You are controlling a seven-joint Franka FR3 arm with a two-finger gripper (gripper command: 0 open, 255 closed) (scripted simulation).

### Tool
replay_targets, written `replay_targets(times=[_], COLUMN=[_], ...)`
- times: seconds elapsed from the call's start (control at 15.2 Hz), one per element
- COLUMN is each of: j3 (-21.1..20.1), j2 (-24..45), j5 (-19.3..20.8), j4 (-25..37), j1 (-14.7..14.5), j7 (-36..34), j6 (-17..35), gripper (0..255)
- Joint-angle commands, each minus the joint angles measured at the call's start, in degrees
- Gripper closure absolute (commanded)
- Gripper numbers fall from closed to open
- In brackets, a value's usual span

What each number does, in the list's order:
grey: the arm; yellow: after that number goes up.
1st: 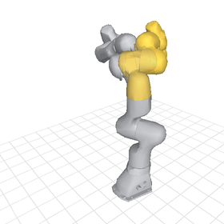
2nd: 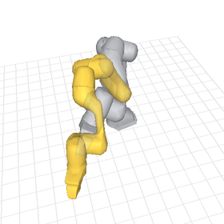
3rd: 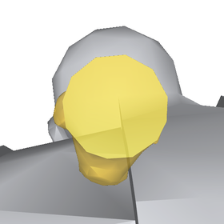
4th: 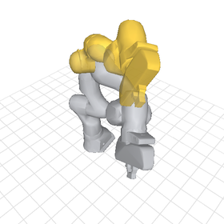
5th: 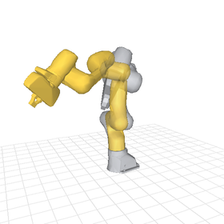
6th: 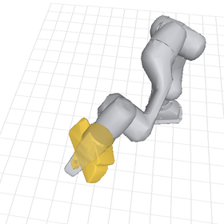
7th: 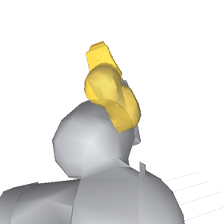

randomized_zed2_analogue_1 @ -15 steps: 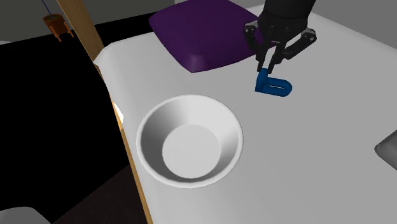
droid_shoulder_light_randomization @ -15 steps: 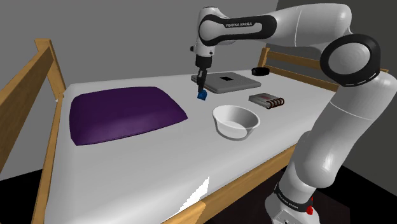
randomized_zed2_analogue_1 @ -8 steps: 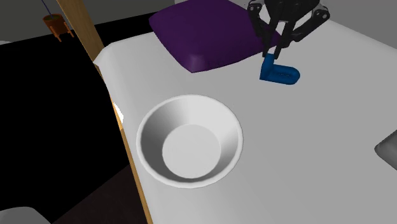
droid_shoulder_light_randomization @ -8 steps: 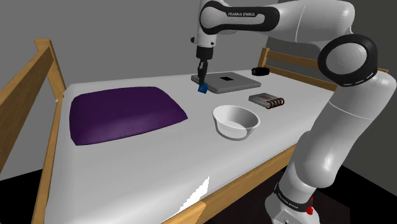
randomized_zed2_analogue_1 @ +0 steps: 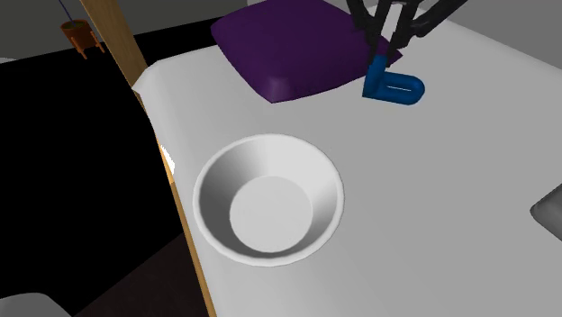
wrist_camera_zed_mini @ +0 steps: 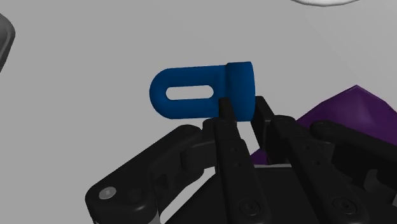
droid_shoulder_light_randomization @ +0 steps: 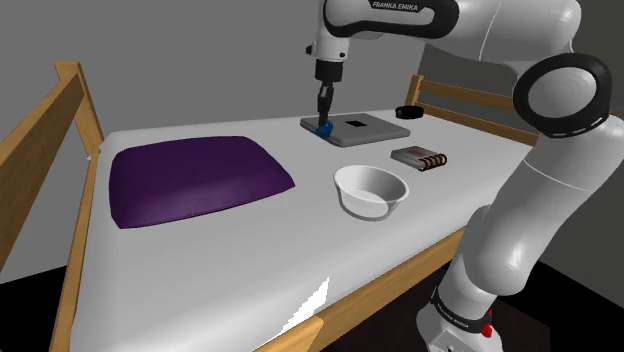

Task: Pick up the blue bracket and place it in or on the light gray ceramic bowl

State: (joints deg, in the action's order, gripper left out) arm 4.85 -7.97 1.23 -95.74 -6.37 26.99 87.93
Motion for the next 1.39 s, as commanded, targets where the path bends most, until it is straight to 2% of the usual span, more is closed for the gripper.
replay_targets(times=[0.0,0.46,0.92,1.32], j3=[-0.6,-2.9,-5.6,-5.6], j2=[-4.9,-19.7,-33.8,-35.8], j5=[0.3,0.3,-1.1,-1.2], j4=[-5.0,-17.0,-25.3,-31.4], j1=[-0.3,-1.1,-1.9,-1.9], j7=[-1.0,-4.1,-7.3,-7.3], j6=[0.1,-2.7,-8.6,-4.5], gripper=[255,255,255,255])
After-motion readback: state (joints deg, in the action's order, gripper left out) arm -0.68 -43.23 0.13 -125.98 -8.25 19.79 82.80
